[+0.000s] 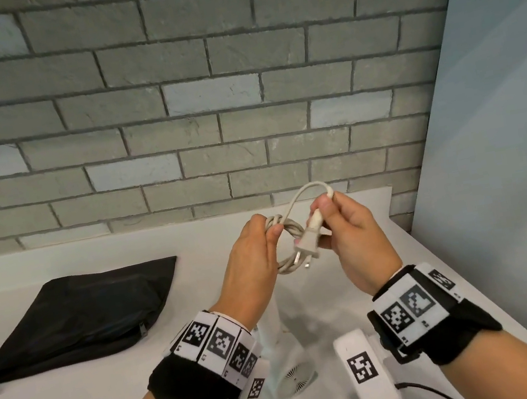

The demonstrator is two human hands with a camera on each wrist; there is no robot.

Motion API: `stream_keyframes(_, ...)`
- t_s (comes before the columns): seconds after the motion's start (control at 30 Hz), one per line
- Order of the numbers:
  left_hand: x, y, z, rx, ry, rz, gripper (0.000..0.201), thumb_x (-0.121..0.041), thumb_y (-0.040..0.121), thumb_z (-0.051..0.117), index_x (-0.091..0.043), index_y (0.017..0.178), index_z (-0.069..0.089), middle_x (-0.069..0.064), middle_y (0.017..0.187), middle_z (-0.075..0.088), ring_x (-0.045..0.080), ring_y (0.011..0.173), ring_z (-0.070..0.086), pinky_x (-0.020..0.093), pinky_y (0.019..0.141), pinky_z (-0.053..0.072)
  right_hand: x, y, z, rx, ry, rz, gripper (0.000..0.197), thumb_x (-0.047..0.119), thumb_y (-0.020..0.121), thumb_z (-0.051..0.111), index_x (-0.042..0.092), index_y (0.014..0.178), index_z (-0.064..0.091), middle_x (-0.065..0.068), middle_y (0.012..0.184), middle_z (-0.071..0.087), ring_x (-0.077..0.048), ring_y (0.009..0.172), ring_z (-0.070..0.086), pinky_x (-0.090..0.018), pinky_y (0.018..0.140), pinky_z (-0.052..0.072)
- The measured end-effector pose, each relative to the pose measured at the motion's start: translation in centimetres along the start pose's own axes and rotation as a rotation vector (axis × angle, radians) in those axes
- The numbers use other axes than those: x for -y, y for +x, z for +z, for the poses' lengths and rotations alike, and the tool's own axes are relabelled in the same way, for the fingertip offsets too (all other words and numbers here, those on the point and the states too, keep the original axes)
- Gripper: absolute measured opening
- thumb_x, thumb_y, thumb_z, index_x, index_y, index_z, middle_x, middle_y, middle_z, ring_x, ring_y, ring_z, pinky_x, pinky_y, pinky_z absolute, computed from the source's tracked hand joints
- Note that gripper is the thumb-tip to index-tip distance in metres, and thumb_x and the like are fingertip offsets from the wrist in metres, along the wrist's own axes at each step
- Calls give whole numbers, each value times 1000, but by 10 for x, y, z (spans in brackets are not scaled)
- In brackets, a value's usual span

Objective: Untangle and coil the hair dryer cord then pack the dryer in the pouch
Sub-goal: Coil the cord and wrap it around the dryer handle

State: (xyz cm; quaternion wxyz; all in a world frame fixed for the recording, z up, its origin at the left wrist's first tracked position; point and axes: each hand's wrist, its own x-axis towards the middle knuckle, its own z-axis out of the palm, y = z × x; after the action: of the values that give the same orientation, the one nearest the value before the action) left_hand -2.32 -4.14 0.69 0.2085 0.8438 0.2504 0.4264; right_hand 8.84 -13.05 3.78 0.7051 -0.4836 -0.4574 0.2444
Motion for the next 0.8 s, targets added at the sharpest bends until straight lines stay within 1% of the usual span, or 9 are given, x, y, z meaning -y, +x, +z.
stream_keyframes(0.1,-1,1,-4,36,-9,-16,36,-44,91,34,-10,86,42,-9,67,45,11,60,44,19,52,34,5,4,-10,-66,-72,-63,31,22,97,34,13,72,50,2,65,44,-1,53,43,-15,55,39)
stream_keyframes(0.17,0,1,-7,79,-42,-21,31,-41,90,44,-10,87,44,-10,67,48,7,60,46,16,55,36,7,9,-24,-105,-307,-173,29,22,97,36,15,74,53,6,66,46,1,53,40,-12,55,36)
stream_keyframes(0.23,1,1,-12,107,-52,-6,27,-38,90,47,-11,86,45,-10,64,47,6,57,45,15,54,36,4,17,-43,-74,-631,-329,26,27,95,38,15,81,57,7,70,49,-2,54,42,-16,52,37)
stream_keyframes(0.3,0,0,-17,141,-61,12,27,-37,91,45,-11,85,46,-8,62,46,8,54,44,19,54,36,0,23,-61,-3,-1043,-474,35,34,92,33,10,88,58,2,79,52,-14,68,47,-23,60,33)
stream_keyframes(0.37,-5,-1,-21,192,-87,36,31,-43,89,41,-13,84,46,-7,61,47,10,54,45,23,53,38,-4,28,-71,35,-1230,-537,36,32,91,33,6,91,58,-8,88,57,-25,78,48,-24,66,30)
stream_keyframes(0.43,-12,-3,-21,228,-126,61,32,-50,83,35,-20,80,44,-6,61,47,9,52,45,27,53,41,-5,29,-68,-15,-1133,-480,29,27,93,39,6,93,58,-9,92,56,-20,80,51,-20,69,33)
stream_keyframes(0.53,-17,-3,-19,232,-191,58,26,-52,80,34,-27,74,40,-5,60,47,8,52,46,28,51,42,-4,26,-50,-55,-731,-309,16,16,95,43,12,85,56,-3,78,58,-2,64,52,-11,62,39)
stream_keyframes(0.67,-15,-3,-15,204,-217,74,26,-49,83,34,-26,80,45,-11,62,47,5,56,47,18,52,39,-8,18,-20,47,9,21,20,10,95,37,11,83,52,3,66,63,-5,54,53,-20,53,48)
stream_keyframes(0.8,-11,-2,-14,177,-251,58,41,-46,85,32,-9,89,49,-12,64,51,0,55,49,14,50,40,-17,15,-10,133,223,300,18,14,96,37,5,102,52,-10,82,57,-16,70,55,-21,61,50)
